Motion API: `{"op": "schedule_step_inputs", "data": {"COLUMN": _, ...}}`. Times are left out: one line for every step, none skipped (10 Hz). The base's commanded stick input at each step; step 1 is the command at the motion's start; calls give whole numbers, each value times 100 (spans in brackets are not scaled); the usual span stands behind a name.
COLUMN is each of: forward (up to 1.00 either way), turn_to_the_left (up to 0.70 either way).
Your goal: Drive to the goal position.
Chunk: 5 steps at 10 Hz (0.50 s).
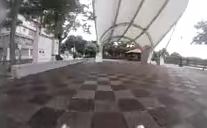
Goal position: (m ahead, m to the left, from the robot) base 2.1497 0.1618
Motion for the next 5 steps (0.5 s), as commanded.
{"op": "schedule_step_inputs", "data": {"forward": 85, "turn_to_the_left": -28}}
{"op": "schedule_step_inputs", "data": {"forward": 85, "turn_to_the_left": -28}}
{"op": "schedule_step_inputs", "data": {"forward": 85, "turn_to_the_left": -28}}
{"op": "schedule_step_inputs", "data": {"forward": 85, "turn_to_the_left": -19}}
{"op": "schedule_step_inputs", "data": {"forward": 85, "turn_to_the_left": -4}}
